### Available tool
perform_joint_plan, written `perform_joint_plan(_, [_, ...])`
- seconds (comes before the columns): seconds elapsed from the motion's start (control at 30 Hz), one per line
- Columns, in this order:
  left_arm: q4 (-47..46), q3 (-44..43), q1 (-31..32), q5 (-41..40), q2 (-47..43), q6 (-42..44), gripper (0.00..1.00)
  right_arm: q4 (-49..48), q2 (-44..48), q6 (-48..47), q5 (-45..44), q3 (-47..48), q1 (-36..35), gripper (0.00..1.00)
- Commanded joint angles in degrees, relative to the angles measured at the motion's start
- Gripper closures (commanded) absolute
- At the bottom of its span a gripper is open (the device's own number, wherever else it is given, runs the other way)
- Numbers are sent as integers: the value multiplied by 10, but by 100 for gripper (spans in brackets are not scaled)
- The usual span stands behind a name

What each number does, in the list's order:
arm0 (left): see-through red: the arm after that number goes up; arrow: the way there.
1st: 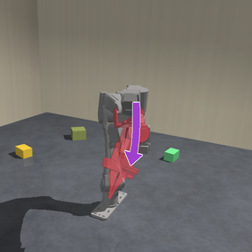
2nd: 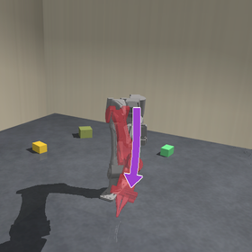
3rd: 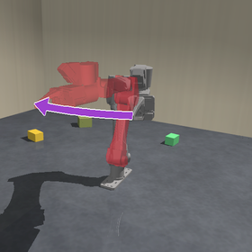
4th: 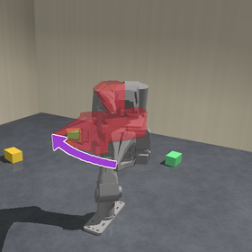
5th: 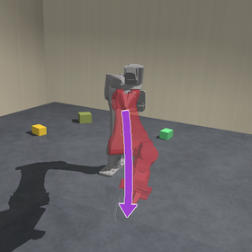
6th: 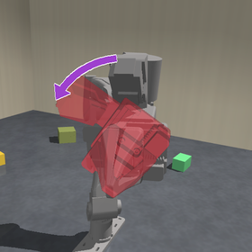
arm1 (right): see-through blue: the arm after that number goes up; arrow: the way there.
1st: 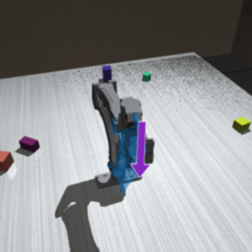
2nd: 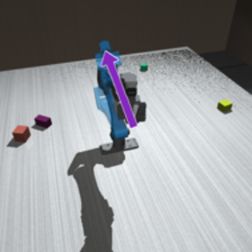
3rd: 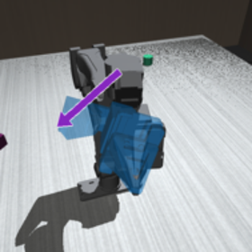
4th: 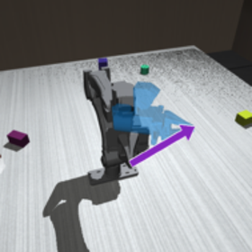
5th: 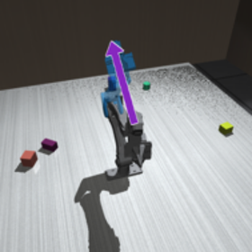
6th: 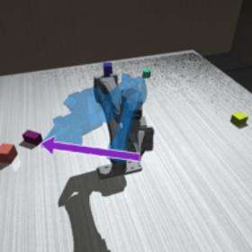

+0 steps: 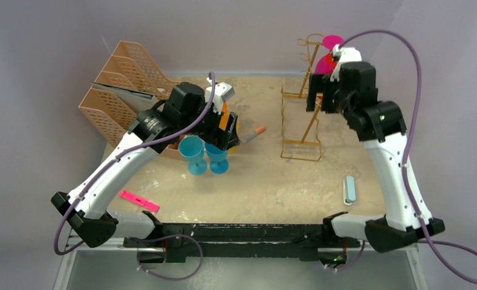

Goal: Take the wine glass off the wine glass rack
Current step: Pick up the wine glass from the wine rack.

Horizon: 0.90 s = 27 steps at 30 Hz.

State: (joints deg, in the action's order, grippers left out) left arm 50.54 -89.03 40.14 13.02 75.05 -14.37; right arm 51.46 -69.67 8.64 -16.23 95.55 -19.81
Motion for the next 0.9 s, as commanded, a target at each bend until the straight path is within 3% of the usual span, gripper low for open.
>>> perform_joint_plan(0.0, [-16, -19, -5, 12, -6, 2, 13, 19, -70, 16, 67, 148, 53, 4])
perform_joint_plan(0.27, [-10, -18, -7, 16, -6, 7, 13, 6, -204, 96, 104, 285, 166, 6])
perform_joint_plan(0.6, [-3, -20, -8, 42, -4, 16, 13, -82, -298, 212, 185, 290, 265, 16])
perform_joint_plan(0.87, [-9, -13, -8, 46, -1, 15, 13, -130, -316, 259, 205, 254, 283, 35])
